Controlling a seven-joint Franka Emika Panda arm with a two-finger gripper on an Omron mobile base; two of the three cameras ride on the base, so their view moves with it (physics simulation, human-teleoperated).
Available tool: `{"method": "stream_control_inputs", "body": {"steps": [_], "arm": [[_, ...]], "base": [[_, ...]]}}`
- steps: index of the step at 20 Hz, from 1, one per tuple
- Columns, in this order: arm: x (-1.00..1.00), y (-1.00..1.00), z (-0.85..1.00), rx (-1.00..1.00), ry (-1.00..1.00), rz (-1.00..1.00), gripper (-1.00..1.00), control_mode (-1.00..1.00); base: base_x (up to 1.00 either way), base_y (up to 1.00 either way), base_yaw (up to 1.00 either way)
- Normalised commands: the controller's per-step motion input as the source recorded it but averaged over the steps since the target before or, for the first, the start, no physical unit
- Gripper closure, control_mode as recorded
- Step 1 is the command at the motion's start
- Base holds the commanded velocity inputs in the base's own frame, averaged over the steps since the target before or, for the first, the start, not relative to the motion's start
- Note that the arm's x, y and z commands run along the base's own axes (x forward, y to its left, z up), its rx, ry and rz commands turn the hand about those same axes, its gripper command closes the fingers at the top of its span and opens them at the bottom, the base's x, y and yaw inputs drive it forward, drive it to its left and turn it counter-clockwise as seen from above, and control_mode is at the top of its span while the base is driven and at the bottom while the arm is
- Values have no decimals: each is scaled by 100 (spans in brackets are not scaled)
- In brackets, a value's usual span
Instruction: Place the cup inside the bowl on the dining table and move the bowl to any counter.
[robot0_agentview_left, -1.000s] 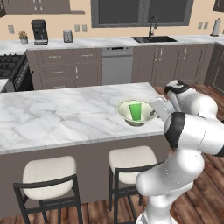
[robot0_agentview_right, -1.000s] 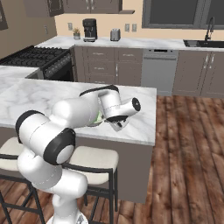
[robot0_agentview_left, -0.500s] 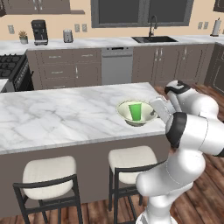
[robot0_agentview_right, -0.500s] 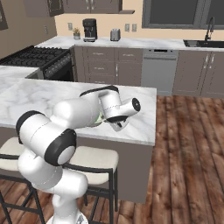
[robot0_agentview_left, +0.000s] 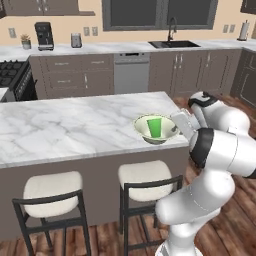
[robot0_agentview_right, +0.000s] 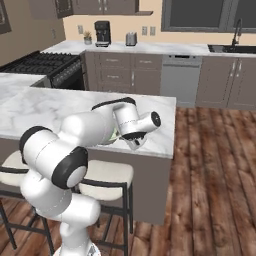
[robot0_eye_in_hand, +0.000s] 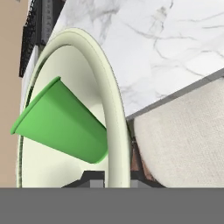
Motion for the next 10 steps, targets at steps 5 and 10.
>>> {"method": "stream_control_inputs", "body": {"steps": [5, 10], "arm": [[0, 0, 0, 0, 0, 0, 100, 100], [0, 0, 0, 0, 0, 0, 100, 100]], "base": [[-16, -61, 0], [15, -71, 0]]}}
